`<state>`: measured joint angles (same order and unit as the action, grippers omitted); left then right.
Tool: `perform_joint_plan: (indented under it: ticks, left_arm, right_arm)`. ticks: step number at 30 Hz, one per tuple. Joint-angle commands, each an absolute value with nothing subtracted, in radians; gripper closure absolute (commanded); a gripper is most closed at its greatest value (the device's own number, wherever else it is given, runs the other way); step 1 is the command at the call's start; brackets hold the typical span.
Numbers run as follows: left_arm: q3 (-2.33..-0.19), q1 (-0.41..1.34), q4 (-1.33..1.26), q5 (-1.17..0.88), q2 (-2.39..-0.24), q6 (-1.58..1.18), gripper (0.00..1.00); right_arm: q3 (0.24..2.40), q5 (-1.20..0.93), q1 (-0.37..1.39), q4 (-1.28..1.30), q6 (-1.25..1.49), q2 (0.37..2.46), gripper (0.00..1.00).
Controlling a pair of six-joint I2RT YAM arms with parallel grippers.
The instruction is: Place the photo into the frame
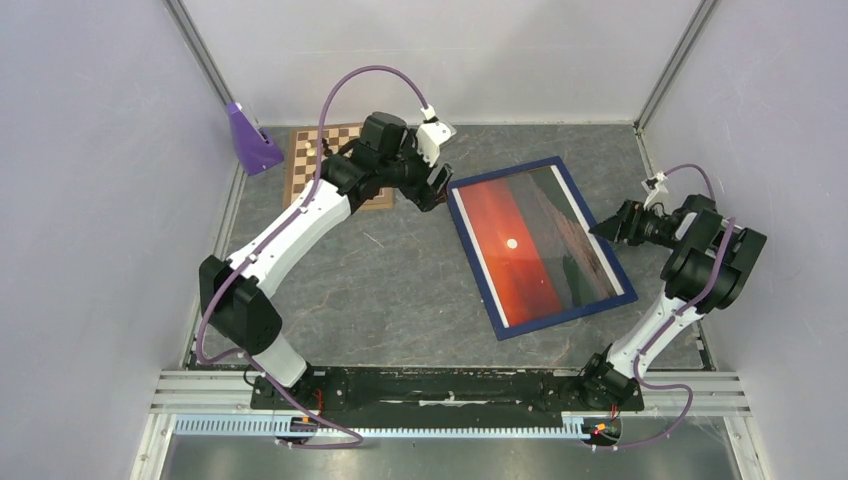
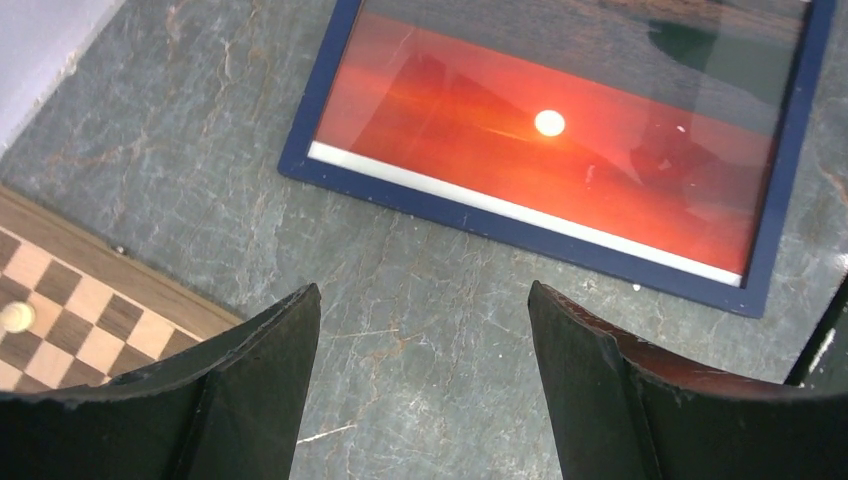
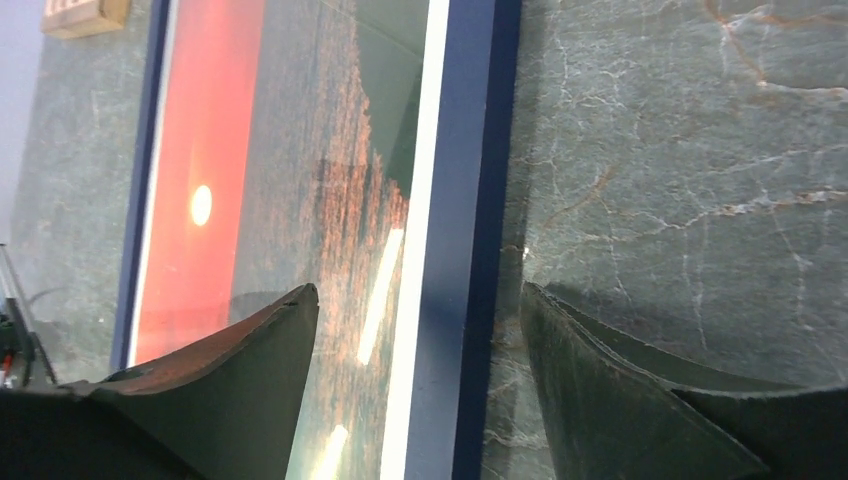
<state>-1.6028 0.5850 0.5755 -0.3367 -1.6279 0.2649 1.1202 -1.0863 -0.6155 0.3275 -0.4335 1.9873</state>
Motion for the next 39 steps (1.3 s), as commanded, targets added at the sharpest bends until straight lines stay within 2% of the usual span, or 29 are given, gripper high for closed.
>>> perform_joint_plan:
  ticks: [1,9,20,29,39]
  left_arm:
    - [-1.526,0.589,0.458,-0.252,-1.636,0.129,0.18]
    - [-1.393,0.612,0.356,-0.121,-1.759,-0.135,0.17]
    - [-1.468,0.68,0.37,-0.144,-2.027,-0.367,0.16]
    - [-1.531,0.696,0.356,-0.235,-2.129,-0.428,0.16]
    - [-1.722,0.69,0.433,-0.182,-2.216,-0.302,0.16]
  right_arm:
    - [1.108,-0.959,-0.625,0.377,-0.551,1.938,0.22]
    - [1.004,-0.836,-0.624,0.433,-0.716,1.825,0.2]
    - [0.894,-0.747,-0.622,0.635,-0.98,1.638,0.19]
    - [0.835,-0.766,-0.575,0.791,-1.135,1.544,0.19]
    - [0.776,-0.819,-0.44,0.907,-1.218,1.426,0.19]
